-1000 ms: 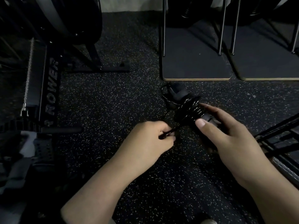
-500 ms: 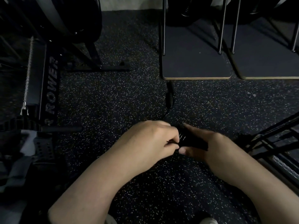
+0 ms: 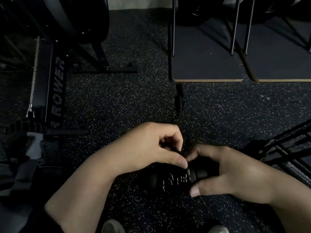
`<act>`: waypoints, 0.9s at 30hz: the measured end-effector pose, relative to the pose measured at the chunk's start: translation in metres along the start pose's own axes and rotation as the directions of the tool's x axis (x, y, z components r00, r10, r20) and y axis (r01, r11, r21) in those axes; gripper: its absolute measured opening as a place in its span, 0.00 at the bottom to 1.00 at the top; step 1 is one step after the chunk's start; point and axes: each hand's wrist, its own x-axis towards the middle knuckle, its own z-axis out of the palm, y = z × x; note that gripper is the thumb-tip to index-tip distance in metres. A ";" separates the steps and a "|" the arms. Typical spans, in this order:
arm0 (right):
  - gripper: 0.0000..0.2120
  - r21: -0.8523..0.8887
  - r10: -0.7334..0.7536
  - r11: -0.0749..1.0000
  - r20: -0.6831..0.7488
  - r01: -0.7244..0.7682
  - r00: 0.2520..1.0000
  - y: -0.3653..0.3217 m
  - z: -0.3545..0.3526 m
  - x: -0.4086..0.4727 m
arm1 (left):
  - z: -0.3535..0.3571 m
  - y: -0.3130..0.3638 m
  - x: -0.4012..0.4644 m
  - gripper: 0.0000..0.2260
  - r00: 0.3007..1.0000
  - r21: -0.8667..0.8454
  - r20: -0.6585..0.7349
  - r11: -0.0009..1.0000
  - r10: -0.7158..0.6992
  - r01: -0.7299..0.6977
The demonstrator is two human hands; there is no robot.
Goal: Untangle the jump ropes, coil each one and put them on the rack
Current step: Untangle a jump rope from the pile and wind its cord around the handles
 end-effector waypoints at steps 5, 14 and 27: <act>0.19 0.457 -0.260 0.858 -0.004 0.234 0.965 0.000 0.000 -0.006 | 0.000 -0.010 0.008 0.07 0.997 -0.338 -0.027 0.938 0.075 -0.079; 0.36 0.521 -0.084 0.735 -0.566 0.435 0.820 0.009 -0.003 0.003 | 0.021 -0.017 0.020 0.10 0.946 -0.330 -0.223 0.931 -0.237 0.156; 0.25 0.170 0.041 0.983 -0.591 0.074 0.805 0.015 -0.005 0.007 | 0.022 -0.010 0.016 0.05 0.933 0.152 -0.334 0.969 -0.137 0.196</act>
